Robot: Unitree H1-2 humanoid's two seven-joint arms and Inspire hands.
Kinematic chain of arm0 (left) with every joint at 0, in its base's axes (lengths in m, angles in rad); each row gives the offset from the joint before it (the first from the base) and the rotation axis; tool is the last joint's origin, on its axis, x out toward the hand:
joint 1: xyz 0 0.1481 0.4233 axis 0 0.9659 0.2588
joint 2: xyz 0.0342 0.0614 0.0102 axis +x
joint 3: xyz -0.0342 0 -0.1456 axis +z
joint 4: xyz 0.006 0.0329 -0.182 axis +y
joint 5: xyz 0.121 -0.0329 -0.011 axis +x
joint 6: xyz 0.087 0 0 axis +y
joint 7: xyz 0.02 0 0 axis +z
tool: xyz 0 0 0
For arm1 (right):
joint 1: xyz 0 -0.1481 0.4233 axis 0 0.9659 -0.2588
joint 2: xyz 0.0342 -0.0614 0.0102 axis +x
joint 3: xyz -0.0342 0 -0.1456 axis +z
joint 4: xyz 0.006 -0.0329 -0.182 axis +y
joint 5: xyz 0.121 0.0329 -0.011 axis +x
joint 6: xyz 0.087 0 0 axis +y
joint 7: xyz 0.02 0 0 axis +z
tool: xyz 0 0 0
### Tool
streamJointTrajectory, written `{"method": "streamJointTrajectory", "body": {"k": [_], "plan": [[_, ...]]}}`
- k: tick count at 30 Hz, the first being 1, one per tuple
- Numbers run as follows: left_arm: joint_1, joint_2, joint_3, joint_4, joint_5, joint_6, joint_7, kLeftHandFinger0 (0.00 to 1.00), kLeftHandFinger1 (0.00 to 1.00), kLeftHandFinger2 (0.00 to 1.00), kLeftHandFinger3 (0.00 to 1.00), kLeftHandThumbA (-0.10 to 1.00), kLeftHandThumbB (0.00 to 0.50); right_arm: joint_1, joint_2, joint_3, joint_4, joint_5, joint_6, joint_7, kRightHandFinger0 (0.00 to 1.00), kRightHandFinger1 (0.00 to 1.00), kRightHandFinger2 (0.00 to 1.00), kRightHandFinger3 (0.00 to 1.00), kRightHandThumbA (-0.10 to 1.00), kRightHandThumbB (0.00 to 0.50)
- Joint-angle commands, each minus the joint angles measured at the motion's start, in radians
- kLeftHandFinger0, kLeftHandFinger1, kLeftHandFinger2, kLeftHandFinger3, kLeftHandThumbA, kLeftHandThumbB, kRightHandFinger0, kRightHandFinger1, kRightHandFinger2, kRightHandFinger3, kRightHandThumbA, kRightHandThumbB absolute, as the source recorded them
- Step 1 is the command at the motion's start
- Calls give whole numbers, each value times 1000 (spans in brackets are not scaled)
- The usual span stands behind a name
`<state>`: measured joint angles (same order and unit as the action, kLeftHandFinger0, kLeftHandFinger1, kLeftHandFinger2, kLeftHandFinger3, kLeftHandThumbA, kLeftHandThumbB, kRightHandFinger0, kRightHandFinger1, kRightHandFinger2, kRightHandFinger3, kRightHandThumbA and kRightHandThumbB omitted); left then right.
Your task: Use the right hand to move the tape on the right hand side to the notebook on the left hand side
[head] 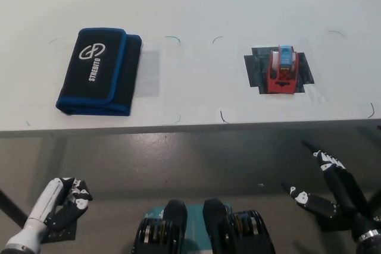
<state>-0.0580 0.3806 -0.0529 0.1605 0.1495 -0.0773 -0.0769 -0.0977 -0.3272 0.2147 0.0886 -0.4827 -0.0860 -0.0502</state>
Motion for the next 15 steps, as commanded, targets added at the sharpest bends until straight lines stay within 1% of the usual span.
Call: {"method": "streamJointTrajectory", "body": {"k": [1,2,4,7,8,10,11,12,14,15], "plan": [[-21,22,10,-16,24,-40,0,1,56,183,355,-100,366,-9,-6,-7,-40,-29,-65,-29,1000,1000,1000,1000,795,500],[-17,20,6,-21,29,-32,-2,0,38,177,350,-100,365,18,-2,2,-74,-49,-64,-33,1000,1000,1000,1000,794,500],[-4,18,6,-21,24,-41,-4,0,30,167,347,-100,371,40,3,6,-93,-62,-76,-41,1000,1000,1000,1000,780,500],[8,22,9,-17,22,-48,-9,0,54,177,338,-100,375,63,20,10,-131,-74,-77,-44,1000,1000,1000,1000,770,500],[8,22,10,-14,21,-49,-9,0,39,160,338,-100,378,63,23,8,-137,-72,-90,-51,1000,1000,1000,1000,770,500],[6,20,11,-9,19,-52,-9,0,39,162,336,-100,382,58,31,-2,-166,-88,-95,-67,1000,1000,1000,1000,763,500],[20,19,13,-17,17,-47,-10,6,54,179,337,-100,379,59,32,-2,-190,-97,-89,-60,1000,1000,1000,1000,770,500],[22,18,13,-20,18,-42,-11,8,58,183,341,-100,371,42,31,-11,-208,-85,-69,-39,1000,1000,1000,1000,781,500],[24,16,13,-22,18,-38,-11,7,60,186,345,-100,371,33,33,-16,-214,-78,-65,-29,1000,1000,1000,1000,781,500],[29,10,13,-23,19,-42,-7,8,63,198,349,-100,373,-9,35,-31,-251,-72,-16,-2,1000,1000,1000,1000,769,500]]}}
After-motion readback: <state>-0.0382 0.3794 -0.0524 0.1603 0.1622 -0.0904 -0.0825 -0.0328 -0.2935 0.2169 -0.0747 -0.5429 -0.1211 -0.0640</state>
